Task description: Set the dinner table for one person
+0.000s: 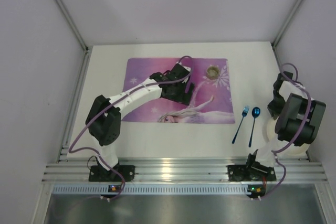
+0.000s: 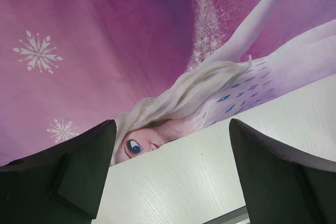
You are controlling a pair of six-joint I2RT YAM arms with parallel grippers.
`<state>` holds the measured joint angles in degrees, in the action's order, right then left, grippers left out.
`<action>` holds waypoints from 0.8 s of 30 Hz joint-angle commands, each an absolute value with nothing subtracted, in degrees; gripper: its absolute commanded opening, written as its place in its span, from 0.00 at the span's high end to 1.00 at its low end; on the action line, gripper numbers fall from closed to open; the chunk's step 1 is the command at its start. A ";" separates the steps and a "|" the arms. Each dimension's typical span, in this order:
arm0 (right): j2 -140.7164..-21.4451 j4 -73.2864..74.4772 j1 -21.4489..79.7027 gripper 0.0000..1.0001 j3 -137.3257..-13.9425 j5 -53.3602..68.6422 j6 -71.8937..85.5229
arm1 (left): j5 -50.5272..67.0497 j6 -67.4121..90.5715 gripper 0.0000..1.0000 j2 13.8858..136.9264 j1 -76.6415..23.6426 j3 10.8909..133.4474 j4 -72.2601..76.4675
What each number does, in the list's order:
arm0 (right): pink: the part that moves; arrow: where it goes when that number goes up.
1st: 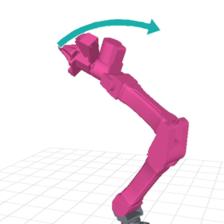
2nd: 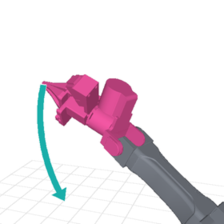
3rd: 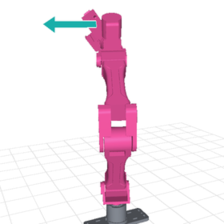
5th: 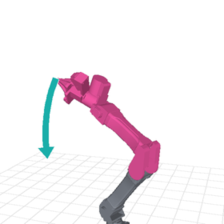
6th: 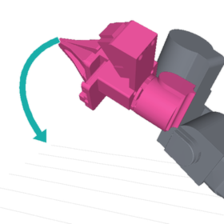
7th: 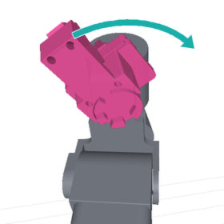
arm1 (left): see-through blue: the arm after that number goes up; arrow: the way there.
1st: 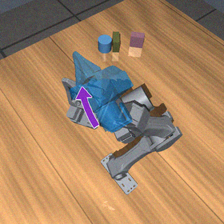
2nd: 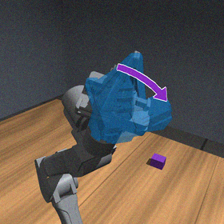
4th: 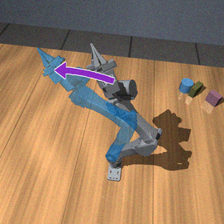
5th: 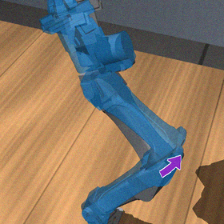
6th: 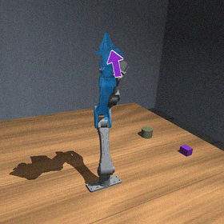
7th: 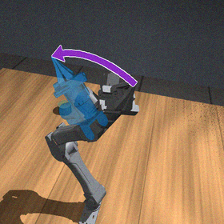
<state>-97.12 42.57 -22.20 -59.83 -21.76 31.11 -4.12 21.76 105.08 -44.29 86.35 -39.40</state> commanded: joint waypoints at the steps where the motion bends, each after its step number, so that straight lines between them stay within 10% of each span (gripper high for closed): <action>1: -93.61 43.67 -17.95 1.00 -68.60 -22.57 31.82 | -5.10 20.57 0.06 104.76 -44.12 89.73 -40.25; 13: -96.40 54.42 28.08 1.00 -99.91 -27.98 38.95 | -13.35 24.61 0.01 95.72 -34.37 90.62 -43.59; 24: -129.80 52.47 41.92 1.00 -133.39 -14.60 30.94 | -21.70 30.58 0.01 73.94 -26.72 73.49 -47.10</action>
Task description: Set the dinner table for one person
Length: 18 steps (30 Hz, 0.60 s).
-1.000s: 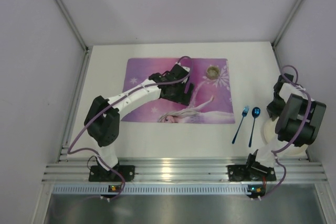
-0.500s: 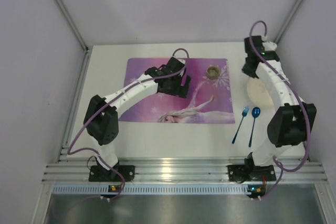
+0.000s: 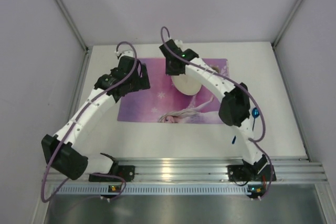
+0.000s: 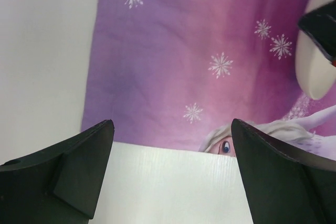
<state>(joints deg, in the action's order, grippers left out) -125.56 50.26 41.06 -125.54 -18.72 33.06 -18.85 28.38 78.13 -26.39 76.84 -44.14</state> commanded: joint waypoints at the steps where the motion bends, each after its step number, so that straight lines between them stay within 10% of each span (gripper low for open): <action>1: -131.03 52.56 42.27 1.00 -134.72 -13.11 31.11 | -22.14 30.85 0.01 72.35 -26.63 72.52 -47.72; 10: -135.35 42.02 44.03 0.98 -130.18 1.65 32.25 | -25.31 33.75 0.01 61.79 -26.46 65.74 -52.38; 13: -133.95 39.29 43.59 0.74 -127.97 3.33 31.82 | -25.49 33.31 0.01 61.79 -26.46 66.18 -53.35; 14: -133.42 38.94 43.42 0.45 -127.53 3.69 31.64 | -25.66 33.05 0.01 61.96 -26.46 66.62 -53.44; 16: -130.80 38.50 43.24 0.20 -125.87 3.52 30.94 | -25.58 32.26 0.01 62.49 -26.46 67.15 -53.26; 18: -128.16 38.32 42.54 0.11 -122.72 2.73 30.41 | -25.23 31.56 0.01 63.63 -26.45 67.94 -52.30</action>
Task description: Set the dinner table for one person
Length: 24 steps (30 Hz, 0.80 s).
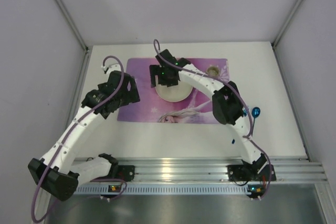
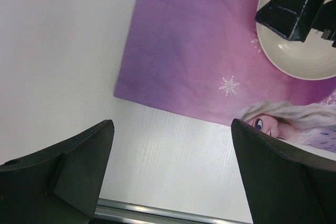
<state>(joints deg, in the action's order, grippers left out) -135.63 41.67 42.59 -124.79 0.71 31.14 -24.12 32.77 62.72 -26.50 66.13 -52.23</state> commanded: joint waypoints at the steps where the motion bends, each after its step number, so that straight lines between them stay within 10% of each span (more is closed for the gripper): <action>1: -126.49 38.23 42.10 0.11 -121.13 1.68 30.32 | -25.05 31.38 0.01 64.15 -26.46 68.37 -51.86; 16: -78.14 35.06 9.68 0.25 -58.82 -0.53 28.04 | -13.10 29.09 0.02 81.54 -31.46 70.22 -37.44; 24: -79.62 36.74 0.63 0.67 -49.22 -0.96 29.53 | -9.32 28.13 0.04 91.05 -33.05 76.99 -36.83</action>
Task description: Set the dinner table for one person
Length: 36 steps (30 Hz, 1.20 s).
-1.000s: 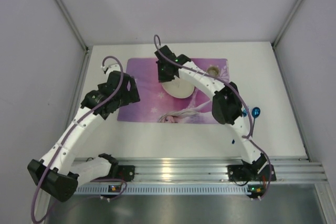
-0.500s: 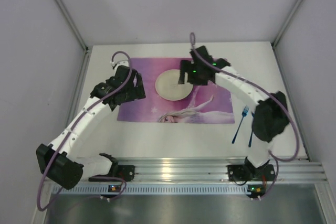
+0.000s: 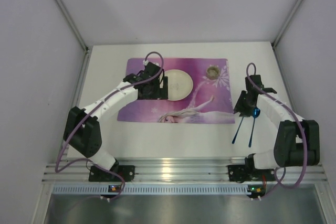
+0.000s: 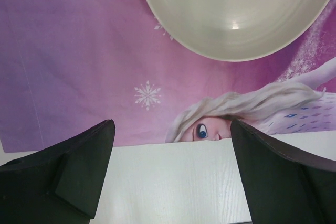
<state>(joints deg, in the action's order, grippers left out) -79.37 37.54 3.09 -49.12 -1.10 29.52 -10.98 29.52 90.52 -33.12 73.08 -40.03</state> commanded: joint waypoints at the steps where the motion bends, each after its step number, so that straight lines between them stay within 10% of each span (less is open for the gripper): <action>1: -80.50 37.26 0.44 0.67 -49.13 -1.49 29.53 | -9.14 27.86 0.04 91.49 -33.05 77.25 -36.74; 15: -90.17 37.27 -2.90 0.66 -49.66 -6.77 29.35 | -11.34 26.10 0.03 90.88 -32.78 75.32 -37.53; 25: -93.69 37.00 -2.81 1.00 -52.38 -8.52 28.04 | -11.60 26.02 0.03 90.18 -31.73 76.11 -38.23; 36: -87.01 51.59 15.77 1.00 -81.18 -10.30 30.93 | -16.60 25.31 0.02 89.47 -30.33 82.17 -42.01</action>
